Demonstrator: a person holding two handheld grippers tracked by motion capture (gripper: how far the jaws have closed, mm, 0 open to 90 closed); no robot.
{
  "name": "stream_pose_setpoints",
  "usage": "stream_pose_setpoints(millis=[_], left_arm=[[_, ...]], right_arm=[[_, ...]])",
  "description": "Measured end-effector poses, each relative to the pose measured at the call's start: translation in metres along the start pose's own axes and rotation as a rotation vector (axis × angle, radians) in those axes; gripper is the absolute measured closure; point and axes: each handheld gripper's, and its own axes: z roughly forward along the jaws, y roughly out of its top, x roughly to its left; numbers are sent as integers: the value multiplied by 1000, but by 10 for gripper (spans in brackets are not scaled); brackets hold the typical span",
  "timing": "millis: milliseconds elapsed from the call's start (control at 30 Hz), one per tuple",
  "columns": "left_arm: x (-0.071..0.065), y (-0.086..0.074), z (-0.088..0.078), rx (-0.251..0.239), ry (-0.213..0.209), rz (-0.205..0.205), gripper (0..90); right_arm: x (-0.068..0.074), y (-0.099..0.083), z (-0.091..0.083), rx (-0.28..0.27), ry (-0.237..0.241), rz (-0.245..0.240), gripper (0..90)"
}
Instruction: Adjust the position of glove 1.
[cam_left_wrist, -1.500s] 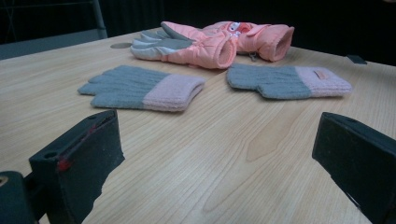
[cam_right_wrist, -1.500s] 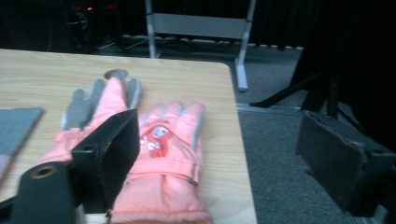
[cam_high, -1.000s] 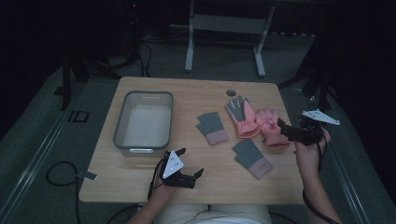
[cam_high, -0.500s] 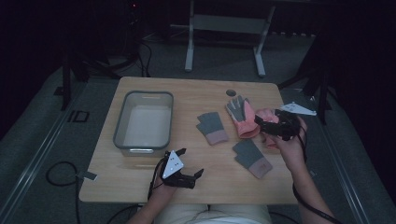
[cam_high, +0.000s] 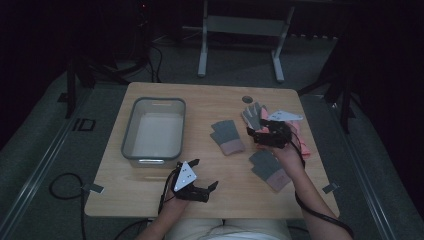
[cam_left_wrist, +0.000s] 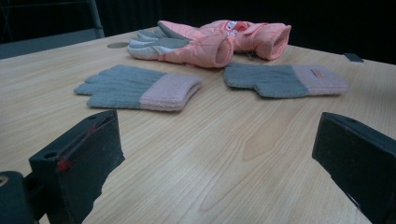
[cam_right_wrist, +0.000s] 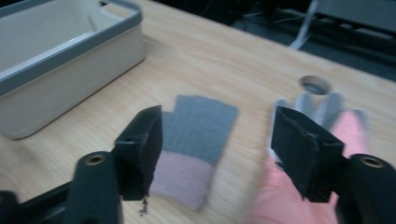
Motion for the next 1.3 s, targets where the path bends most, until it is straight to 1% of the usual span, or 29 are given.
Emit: stream_pose_setpoints(millis=[33, 67, 100, 133, 167, 200, 267, 300, 367, 433, 467, 500, 533, 567, 600, 633, 667, 700, 767, 800, 833, 900, 933, 967, 1033, 1133, 1233, 1267, 1300], left_arm=[[0, 0, 0, 0, 0, 0, 11], [0, 0, 0, -1, -1, 0, 11], [0, 0, 0, -1, -1, -1, 11], [0, 0, 0, -1, -1, -2, 11], [0, 0, 0, -1, -1, -3, 11], [0, 0, 0, -1, -1, -4, 11], [0, 0, 0, -2, -2, -2, 11], [0, 0, 0, -2, -2, -2, 11], [0, 0, 0, -1, -3, 0, 11], [0, 0, 0, -1, -5, 1, 11], [0, 0, 0, -1, -5, 1, 11], [0, 0, 0, -1, -5, 1, 11], [0, 0, 0, -1, -5, 2, 11], [0, 0, 0, -1, -5, 2, 11], [-1, 0, 0, -1, -5, 2, 11], [-1, 0, 0, -1, -4, 5, 11], [-1, 0, 0, -1, -2, 8, 12], [-1, 0, 0, 0, -2, 9, 12], [-1, 0, 0, 0, -3, 10, 11], [-1, 0, 0, -1, -3, 9, 11], [-1, 0, 0, 0, -3, 9, 11], [-1, 0, 0, 0, -4, 8, 11], [-1, 0, 0, 0, -4, 7, 11], [-1, 0, 0, 0, -4, 7, 11], [-1, 0, -1, -2, 1, 8, 11], [-2, 0, -1, -3, 2, 11, 12], [-2, 0, -1, -4, 3, 9, 12], [-2, 0, -1, -4, 3, 8, 11], [-2, 0, -1, -4, 3, 8, 12]], right_arm=[[4, 0, 10, 9, 12, -9, 384], [4, 0, 10, 9, 12, -9, 384], [8, -1, 21, 31, 32, -16, 400], [10, -1, 25, 34, 30, -23, 416], [11, -2, 29, 42, 42, -25, 425], [11, -2, 29, 42, 42, -25, 425], [12, -2, 39, 59, 48, -27, 430], [11, -2, 48, 76, 61, -31, 433], [11, -2, 52, 85, 62, -29, 448], [9, -3, 61, 103, 69, -25, 457], [7, -4, 69, 130, 64, -10, 482], [7, -4, 69, 130, 64, -10, 482], [6, -4, 76, 146, 54, -10, 487], [5, -4, 80, 161, 65, -9, 510], [4, -4, 84, 180, 91, 6, 509], [4, -4, 84, 180, 91, 6, 509], [4, -5, 90, 189, 94, 5, 541], [4, -5, 90, 189, 94, 5, 541], [5, -7, 97, 198, 100, -11, 551], [5, -9, 104, 211, 100, -27, 565], [6, -10, 107, 217, 101, -31, 565], [6, -12, 114, 226, 94, -63, 575], [6, -12, 114, 226, 94, -63, 575], [7, -14, 120, 240, 100, -84, 602], [6, -16, 126, 259, 102, -89, 636], [5, -17, 131, 269, 97, -101, 652], [2, -19, 139, 307, 72, -111, 651], [1, -20, 143, 323, 74, -113, 643], [1, -20, 143, 323, 74, -113, 643]])
